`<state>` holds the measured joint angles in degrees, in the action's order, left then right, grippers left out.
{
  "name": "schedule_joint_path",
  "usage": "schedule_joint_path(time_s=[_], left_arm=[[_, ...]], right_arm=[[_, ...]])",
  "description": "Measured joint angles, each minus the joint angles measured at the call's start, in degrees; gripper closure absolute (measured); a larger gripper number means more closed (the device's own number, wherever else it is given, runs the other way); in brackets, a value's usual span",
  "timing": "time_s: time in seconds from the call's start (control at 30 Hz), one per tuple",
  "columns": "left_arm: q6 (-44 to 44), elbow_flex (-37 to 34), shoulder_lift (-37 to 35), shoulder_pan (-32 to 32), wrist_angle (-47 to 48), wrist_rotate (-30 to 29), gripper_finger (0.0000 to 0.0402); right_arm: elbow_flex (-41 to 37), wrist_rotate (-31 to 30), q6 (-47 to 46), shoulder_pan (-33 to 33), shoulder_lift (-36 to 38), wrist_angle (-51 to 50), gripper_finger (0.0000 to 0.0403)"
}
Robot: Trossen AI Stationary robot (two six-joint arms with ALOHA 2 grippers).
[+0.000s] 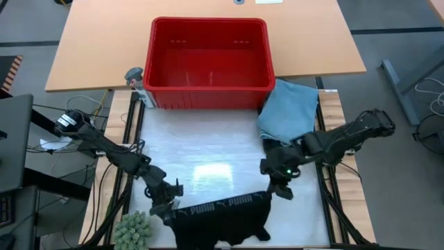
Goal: Fold Laundry from Bin
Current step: Fold the black boxer short
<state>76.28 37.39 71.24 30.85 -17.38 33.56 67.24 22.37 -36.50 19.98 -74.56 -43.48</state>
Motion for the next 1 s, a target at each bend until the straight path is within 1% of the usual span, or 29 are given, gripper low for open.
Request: schedule_joint_path(time_s=[0.13,0.2,0.33,0.43,0.6,0.73,0.8,0.87,0.93,1.0], left_arm=[[-2.5,-6.3,0.0,-3.5,0.1,2.6,0.0401],[-3.6,-8.9,0.0,-6.0,0.4,3.1,0.0401],[-6.4,-12.1,0.0,-10.7,0.5,3.8,0.0401],[-10.0,-12.3,0.0,-14.6,2.7,4.8,0.0401],[-14.3,-12.3,0.0,-21.8,7.0,7.9,0.0401],[-15.5,-12.3,0.0,-26.9,10.3,9.5,0.0402],[-15.8,-12.3,-0.1,-29.4,12.0,9.5,0.0401],[-16.8,-12.3,-0.4,-31.9,13.5,8.7,0.0402],[-17.5,-11.2,-0.6,-34.3,16.9,6.2,0.0401],[-19.5,-9.3,-1.6,-36.3,22.4,2.8,0.0401]], right_arm=[[-6.9,2.0,5.0,-6.3,-0.2,2.5,0.0385],[-9.4,2.1,7.0,-9.2,-0.2,3.5,0.0385],[-11.3,2.4,12.8,-14.7,-0.2,3.5,0.0385],[-11.3,2.4,17.5,-19.5,-0.2,3.9,0.0385],[-11.3,1.2,21.4,-27.4,-0.2,3.9,0.0385],[-11.3,-4.9,23.3,-31.9,-0.2,4.0,0.0385],[-11.3,-6.8,23.7,-33.8,-0.6,4.5,0.0385],[-11.3,-7.3,24.2,-35.2,-1.5,5.3,0.0385],[-11.3,-7.7,24.4,-36.0,-2.9,6.6,0.0385],[-11.3,-9.2,24.5,-36.1,-5.0,7.7,0.0385]])
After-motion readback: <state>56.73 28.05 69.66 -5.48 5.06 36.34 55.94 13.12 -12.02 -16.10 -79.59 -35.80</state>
